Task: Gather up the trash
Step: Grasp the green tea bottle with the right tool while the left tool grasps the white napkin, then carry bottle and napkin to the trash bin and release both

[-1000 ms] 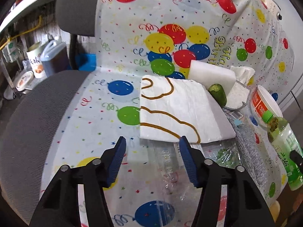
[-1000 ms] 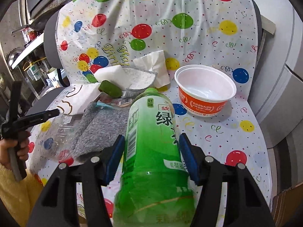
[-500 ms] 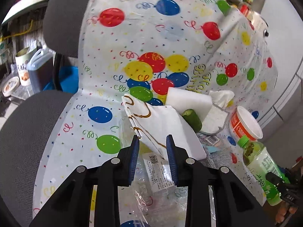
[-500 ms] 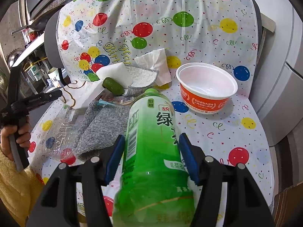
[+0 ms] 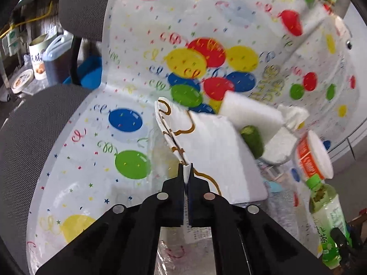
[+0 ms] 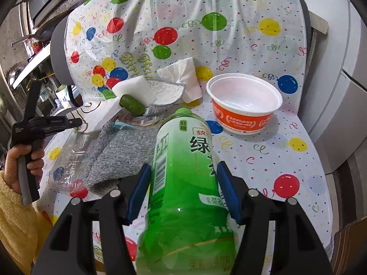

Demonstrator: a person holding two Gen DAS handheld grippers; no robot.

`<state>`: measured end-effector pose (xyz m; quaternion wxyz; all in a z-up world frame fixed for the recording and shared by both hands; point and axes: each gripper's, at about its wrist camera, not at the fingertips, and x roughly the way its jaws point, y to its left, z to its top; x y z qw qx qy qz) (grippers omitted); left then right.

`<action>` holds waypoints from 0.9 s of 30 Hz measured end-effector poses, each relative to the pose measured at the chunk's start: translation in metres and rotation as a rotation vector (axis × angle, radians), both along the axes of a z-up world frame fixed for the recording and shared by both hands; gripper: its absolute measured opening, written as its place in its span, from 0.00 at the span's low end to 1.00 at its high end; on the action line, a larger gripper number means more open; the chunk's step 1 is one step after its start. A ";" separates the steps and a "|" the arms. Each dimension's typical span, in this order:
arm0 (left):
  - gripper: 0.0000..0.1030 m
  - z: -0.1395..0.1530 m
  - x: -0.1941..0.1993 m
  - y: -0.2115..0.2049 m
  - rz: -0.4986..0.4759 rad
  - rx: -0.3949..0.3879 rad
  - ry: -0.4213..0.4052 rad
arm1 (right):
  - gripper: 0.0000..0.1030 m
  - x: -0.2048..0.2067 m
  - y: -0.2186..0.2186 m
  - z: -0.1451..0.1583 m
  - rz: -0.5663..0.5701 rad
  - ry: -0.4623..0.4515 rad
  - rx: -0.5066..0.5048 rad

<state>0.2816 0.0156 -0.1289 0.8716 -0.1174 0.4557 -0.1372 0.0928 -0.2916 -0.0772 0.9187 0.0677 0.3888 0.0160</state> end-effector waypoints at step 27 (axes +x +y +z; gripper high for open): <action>0.00 0.079 -0.201 -0.176 -0.527 -0.098 -0.369 | 0.56 -0.125 -0.101 0.005 -0.277 -0.099 -0.006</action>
